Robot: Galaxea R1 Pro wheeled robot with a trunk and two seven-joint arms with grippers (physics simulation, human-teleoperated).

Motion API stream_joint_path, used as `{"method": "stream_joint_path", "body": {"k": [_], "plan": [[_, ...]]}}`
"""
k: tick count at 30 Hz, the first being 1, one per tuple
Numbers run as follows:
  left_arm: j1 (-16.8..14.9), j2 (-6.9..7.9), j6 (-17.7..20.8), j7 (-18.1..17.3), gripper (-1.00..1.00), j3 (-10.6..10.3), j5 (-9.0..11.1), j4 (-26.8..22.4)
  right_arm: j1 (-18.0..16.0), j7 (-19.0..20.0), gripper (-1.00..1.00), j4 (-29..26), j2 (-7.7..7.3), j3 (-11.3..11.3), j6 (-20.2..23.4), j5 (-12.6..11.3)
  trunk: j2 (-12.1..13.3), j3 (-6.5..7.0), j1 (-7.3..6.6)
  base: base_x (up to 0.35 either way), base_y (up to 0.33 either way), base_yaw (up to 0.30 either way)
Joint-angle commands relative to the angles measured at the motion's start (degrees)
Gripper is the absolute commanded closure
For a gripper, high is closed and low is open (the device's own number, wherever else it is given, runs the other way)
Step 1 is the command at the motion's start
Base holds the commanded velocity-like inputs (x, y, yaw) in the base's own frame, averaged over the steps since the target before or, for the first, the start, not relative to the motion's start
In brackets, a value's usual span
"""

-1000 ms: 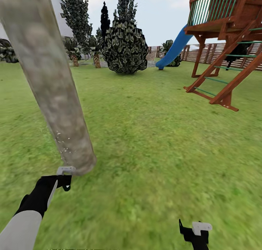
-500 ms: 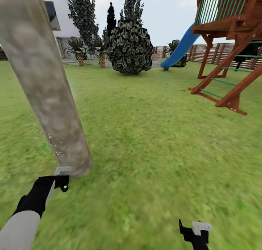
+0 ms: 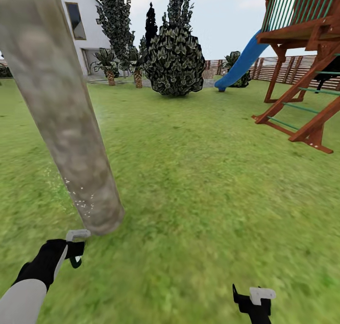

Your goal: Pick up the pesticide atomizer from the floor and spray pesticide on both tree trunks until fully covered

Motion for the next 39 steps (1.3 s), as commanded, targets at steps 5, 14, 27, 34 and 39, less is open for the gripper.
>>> {"method": "stream_joint_path", "body": {"k": [5,14,27,34,39], "plan": [[0.30,-0.71,-0.15,0.48,1.00,0.03,0.65,-0.91,0.00,0.00,-1.00,0.00,0.00,0.00,-0.02,0.00,0.00,0.00,0.00,0.007,-0.084,0.180],[0.29,-0.98,-4.13,0.80,1.00,-0.21,0.54,-0.95,-0.01,-0.08,-1.00,0.00,-0.15,0.00,-0.02,0.00,0.00,0.00,0.00,0.000,-0.268,0.184],[0.23,-0.88,-4.31,3.21,1.00,-0.21,0.53,-0.92,0.01,-0.09,-1.00,0.00,-0.18,0.00,-0.03,0.00,0.00,0.00,0.00,0.037,-0.268,0.174],[0.24,-0.88,-4.31,3.21,1.00,-0.21,0.53,-0.92,0.02,0.00,-1.00,0.00,-0.18,0.00,-0.03,0.00,0.00,0.00,0.00,0.206,-0.221,0.064],[0.25,-0.88,-4.31,3.21,1.00,-0.22,0.48,-0.92,0.03,0.00,-1.00,0.00,-0.18,0.00,-0.03,0.00,0.00,0.00,0.00,0.209,-0.213,0.000]]}}
